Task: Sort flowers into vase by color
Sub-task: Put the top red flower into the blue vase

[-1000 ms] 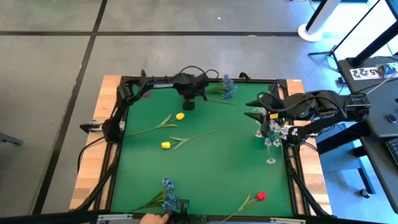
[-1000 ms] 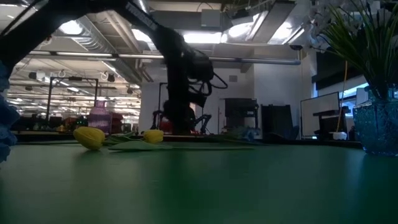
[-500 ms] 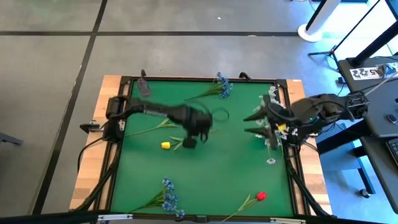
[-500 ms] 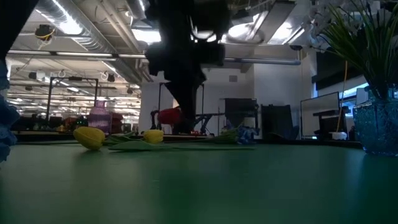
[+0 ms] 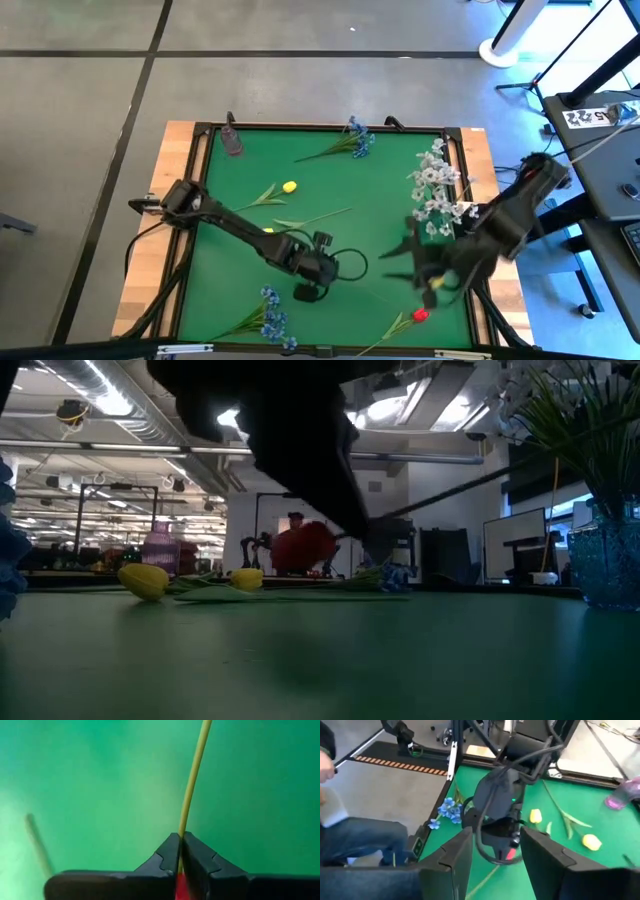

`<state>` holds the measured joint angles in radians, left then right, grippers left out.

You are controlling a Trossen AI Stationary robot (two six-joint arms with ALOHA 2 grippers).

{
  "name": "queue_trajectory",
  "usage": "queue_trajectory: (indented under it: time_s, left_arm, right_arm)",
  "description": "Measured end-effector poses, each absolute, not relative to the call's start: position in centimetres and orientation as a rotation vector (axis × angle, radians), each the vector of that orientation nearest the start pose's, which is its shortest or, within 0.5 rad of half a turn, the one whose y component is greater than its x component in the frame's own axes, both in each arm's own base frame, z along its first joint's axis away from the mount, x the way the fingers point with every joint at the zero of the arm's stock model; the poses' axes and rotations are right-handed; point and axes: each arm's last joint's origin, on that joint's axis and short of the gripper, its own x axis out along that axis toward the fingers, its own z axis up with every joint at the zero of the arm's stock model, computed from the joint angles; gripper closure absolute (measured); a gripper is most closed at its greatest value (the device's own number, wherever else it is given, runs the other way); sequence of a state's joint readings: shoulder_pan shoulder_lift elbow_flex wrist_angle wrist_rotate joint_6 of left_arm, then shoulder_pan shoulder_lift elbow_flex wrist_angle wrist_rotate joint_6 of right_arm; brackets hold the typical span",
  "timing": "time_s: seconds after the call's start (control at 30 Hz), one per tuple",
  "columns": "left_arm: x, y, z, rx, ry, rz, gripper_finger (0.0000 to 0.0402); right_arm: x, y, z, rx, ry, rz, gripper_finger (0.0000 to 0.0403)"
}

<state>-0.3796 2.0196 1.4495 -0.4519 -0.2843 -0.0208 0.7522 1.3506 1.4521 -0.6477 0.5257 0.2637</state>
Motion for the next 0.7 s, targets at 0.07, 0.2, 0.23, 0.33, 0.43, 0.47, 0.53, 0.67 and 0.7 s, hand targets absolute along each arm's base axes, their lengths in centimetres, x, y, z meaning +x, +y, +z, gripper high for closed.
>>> queue_trajectory:
  time_s: [0.07, 0.2, 0.23, 0.33, 0.43, 0.47, 0.53, 0.67, 0.7]
  left_arm:
    - [39.5, -15.7, 16.8, 0.281, 0.96, -0.094, 0.0363]
    - [39.1, -17.3, 15.1, 0.282, 0.98, -0.103, 0.0323]
    - [39.0, -17.7, 15.1, 0.284, 0.98, -0.109, 0.0313]
    - [38.1, -18.7, 15.1, 0.29, 1.01, -0.119, 0.0289]
    - [36.4, -19.8, 15.8, 0.303, 1.056, -0.07, 0.0279]
    - [35.7, -20.3, 16.2, 0.308, 1.061, -0.049, 0.0278]
    - [34.2, -21.2, 16.9, 0.319, 1.08, -0.006, 0.0277]
    - [32.3, -23.3, 17.4, 0.265, 1.062, 0.051, 0.0277]
    - [32.0, -23.8, 17.4, 0.246, 1.045, 0.054, 0.0277]
  right_arm:
    - [22.4, 19.7, 38.3, -0.044, 0.489, 0.134, 0.0237]
    - [24.1, 22.3, 34.9, 0.037, 0.591, 0.096, 0.0237]
    - [24.5, 22.8, 34.0, 0.061, 0.622, 0.095, 0.0237]
    - [25.8, 24.5, 31.3, 0.114, 0.725, 0.143, 0.0237]
    - [27.2, 25.9, 28.7, 0.155, 0.769, 0.122, 0.0237]
    - [27.7, 26.3, 27.8, 0.166, 0.766, 0.103, 0.0237]
    - [28.7, 26.9, 26.1, 0.15, 0.754, 0.054, 0.0237]
    - [30.7, 26.4, 23.0, 0.17, 0.728, -0.138, 0.0237]
    - [31.1, 26.2, 22.3, 0.175, 0.739, -0.17, 0.0237]
